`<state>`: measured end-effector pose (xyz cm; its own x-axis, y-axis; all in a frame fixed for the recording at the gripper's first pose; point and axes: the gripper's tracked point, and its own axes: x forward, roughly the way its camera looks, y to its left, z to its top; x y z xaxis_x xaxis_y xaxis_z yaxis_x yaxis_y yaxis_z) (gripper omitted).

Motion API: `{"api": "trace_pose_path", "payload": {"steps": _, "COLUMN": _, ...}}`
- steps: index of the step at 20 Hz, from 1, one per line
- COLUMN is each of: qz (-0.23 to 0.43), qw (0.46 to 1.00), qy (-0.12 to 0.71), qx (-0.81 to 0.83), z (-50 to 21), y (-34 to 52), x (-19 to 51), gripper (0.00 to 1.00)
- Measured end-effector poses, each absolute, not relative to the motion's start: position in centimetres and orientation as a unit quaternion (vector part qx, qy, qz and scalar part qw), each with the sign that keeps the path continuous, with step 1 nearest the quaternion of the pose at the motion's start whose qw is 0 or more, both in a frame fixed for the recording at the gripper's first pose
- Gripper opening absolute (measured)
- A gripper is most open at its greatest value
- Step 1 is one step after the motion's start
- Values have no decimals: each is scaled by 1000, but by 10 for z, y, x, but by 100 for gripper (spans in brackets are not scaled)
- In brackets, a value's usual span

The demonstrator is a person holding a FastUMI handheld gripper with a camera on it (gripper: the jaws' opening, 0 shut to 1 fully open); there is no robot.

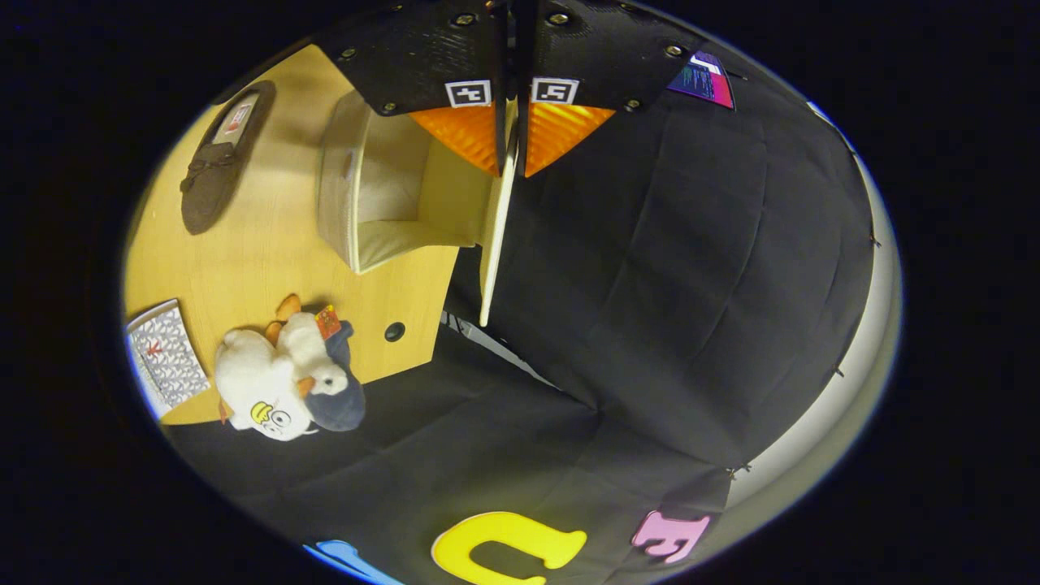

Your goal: Open the storage box then place both shoes into the box .Put the left shoe in first, then the right shoe, with the right side of both shoes facing outward in a uniform manner.

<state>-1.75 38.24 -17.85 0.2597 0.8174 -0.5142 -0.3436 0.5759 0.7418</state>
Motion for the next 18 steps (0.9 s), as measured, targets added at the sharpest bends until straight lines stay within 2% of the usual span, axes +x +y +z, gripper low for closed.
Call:
{"api": "trace_pose_path", "payload": {"steps": 10, "qz": 381, "qw": 770, "qy": 478, "qx": 183, "z": -146, "y": 503, "x": -51, "gripper": 4}}
{"api": "trace_pose_path", "payload": {"steps": 18, "qz": 388, "qw": 749, "qy": 512, "qx": 161, "z": -203, "y": 608, "x": -89, "gripper": 4}}
